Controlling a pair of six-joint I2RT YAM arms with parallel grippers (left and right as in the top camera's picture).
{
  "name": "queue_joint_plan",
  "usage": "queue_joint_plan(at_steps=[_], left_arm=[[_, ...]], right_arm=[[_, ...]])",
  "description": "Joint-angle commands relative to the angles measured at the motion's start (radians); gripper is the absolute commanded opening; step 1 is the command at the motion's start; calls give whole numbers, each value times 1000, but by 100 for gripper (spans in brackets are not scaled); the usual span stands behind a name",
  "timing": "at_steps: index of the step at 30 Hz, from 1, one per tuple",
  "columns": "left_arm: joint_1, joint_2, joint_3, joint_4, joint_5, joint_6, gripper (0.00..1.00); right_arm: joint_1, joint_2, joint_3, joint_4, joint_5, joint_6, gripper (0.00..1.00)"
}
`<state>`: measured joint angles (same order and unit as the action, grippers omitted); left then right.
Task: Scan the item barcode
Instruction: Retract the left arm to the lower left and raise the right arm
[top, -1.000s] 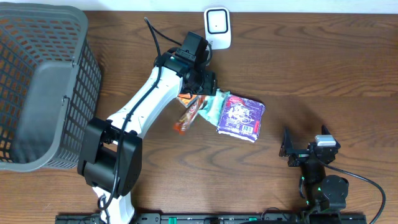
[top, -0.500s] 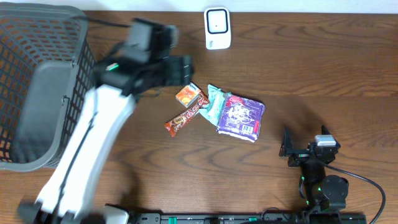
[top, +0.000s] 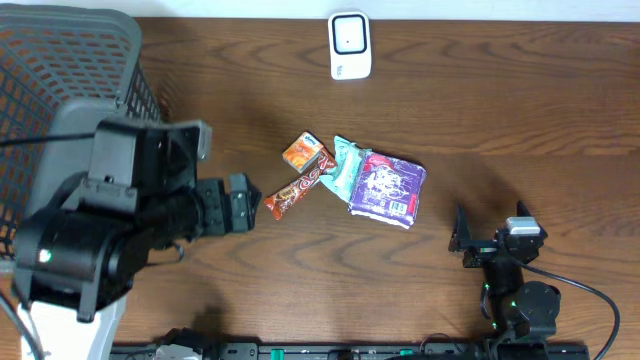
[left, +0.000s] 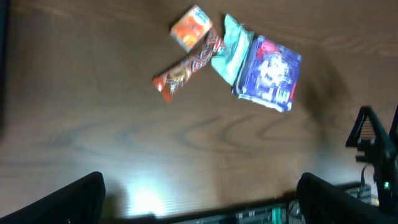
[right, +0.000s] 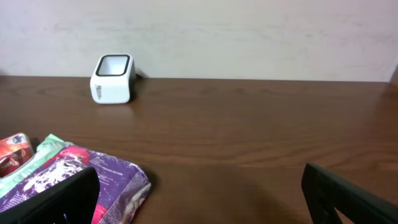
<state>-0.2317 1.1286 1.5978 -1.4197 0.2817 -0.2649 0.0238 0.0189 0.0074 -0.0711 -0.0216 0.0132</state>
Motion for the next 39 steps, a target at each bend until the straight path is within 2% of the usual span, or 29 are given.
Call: queue_joint_plan(at_steps=[1,12,21,23,25,29,32,35,37,39], left_arm=[[4,-11,7,-54,-6,2,98],[4,-6,7,-204,-6,2,98],[4,-6,7,-206,-6,2,98],[4,-6,7,-206,-7,2,98],[4,-6,7,-205,-7,2,98],[4,-6,7,-205,-7,2,98],[4,-6,7,-205,-7,2,98],[4,-6,7,-206,-7,2,98],[4,-6,7,-206,-6,2,98],[4,-6,7,-206,-6,2,98]], right_arm=[[8,-3,-2,-3,5,-7,99],[8,-3,-2,-3,5,-7,99],[8,-3,-2,-3,4,-6,99],[8,-3,-2,3,-45,25,99],[8,-3,-2,12,-163,163,99],[8,-3,-2,28,-460,615,99],[8,-3,-2,27,-654,867,99],[8,-3,-2,25,-780,980,99],[8,-3,-2,41,-745,1074,99],[8,-3,-2,102,-754,1108,99]])
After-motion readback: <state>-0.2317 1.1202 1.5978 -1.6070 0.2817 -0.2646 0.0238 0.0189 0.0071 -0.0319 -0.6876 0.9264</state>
